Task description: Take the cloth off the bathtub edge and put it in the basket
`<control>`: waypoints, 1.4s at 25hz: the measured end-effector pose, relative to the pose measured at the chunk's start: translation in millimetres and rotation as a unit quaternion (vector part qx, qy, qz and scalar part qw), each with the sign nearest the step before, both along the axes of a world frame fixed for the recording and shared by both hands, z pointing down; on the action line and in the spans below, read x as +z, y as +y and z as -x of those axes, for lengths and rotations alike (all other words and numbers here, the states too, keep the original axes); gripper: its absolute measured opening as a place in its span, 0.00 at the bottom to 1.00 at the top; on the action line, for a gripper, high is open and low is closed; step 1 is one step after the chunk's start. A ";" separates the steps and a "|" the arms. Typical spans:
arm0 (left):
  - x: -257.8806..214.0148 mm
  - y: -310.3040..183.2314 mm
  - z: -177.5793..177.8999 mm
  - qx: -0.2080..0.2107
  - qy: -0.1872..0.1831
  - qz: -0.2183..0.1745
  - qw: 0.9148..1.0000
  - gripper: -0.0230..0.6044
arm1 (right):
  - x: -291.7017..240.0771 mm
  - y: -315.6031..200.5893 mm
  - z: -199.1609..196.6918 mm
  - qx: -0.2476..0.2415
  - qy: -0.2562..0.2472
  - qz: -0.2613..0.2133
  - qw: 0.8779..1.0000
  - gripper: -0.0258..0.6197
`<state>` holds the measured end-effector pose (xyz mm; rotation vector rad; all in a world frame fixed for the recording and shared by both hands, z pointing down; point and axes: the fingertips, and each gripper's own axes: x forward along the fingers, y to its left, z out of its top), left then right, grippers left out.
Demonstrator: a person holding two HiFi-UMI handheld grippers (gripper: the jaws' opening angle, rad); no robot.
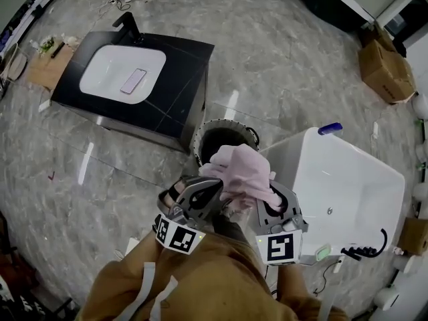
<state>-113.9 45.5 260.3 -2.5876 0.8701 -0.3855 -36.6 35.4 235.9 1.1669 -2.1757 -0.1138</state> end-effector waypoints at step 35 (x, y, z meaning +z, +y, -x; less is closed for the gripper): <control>6.4 -33.6 -10.6 -0.053 0.006 0.025 0.998 0.05 | -11.9 -84.0 1.8 -0.040 -0.019 -0.042 0.998 0.13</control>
